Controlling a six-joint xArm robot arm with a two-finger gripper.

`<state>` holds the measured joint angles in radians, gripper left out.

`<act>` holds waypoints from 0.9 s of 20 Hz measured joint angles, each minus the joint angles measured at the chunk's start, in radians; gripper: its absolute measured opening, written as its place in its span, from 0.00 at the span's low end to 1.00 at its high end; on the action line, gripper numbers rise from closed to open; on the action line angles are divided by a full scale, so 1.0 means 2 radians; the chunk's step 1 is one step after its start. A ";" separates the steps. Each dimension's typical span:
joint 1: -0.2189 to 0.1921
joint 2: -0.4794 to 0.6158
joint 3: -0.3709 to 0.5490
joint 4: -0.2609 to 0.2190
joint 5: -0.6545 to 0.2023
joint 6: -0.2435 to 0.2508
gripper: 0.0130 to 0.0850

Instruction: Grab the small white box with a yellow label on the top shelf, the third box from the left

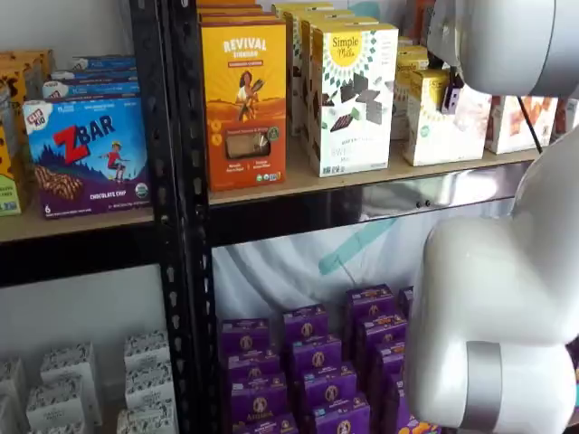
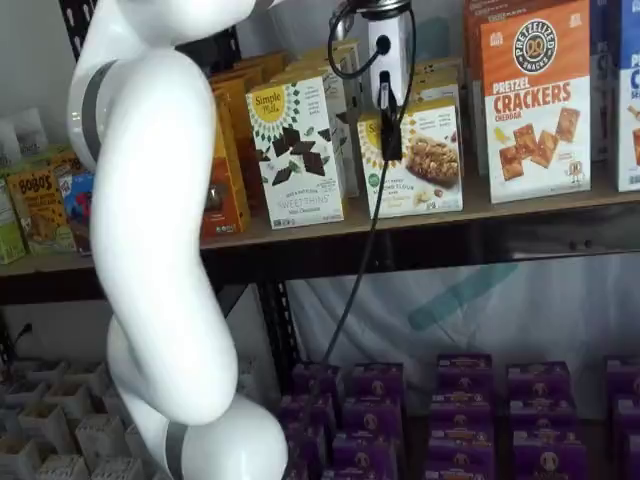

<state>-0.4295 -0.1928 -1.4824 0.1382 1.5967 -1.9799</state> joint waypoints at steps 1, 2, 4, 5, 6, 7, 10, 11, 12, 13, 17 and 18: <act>0.000 -0.001 0.000 0.000 -0.001 0.000 0.50; 0.000 -0.001 0.000 0.000 0.000 0.000 0.50; -0.002 -0.001 -0.001 0.001 0.002 -0.001 0.44; -0.002 -0.001 -0.001 0.002 0.002 -0.002 0.39; -0.003 -0.001 -0.001 0.003 0.002 -0.002 0.39; -0.003 -0.001 -0.002 0.003 0.003 -0.002 0.33; -0.004 -0.001 -0.003 0.003 0.005 -0.003 0.33; -0.004 0.000 -0.004 0.002 0.006 -0.003 0.33; -0.004 0.000 -0.005 0.001 0.008 -0.003 0.33; -0.004 0.000 -0.005 0.001 0.009 -0.003 0.33; -0.006 -0.002 -0.005 0.001 0.014 -0.005 0.33; -0.007 -0.002 -0.005 0.002 0.015 -0.006 0.28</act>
<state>-0.4443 -0.1978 -1.4923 0.1431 1.6275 -1.9912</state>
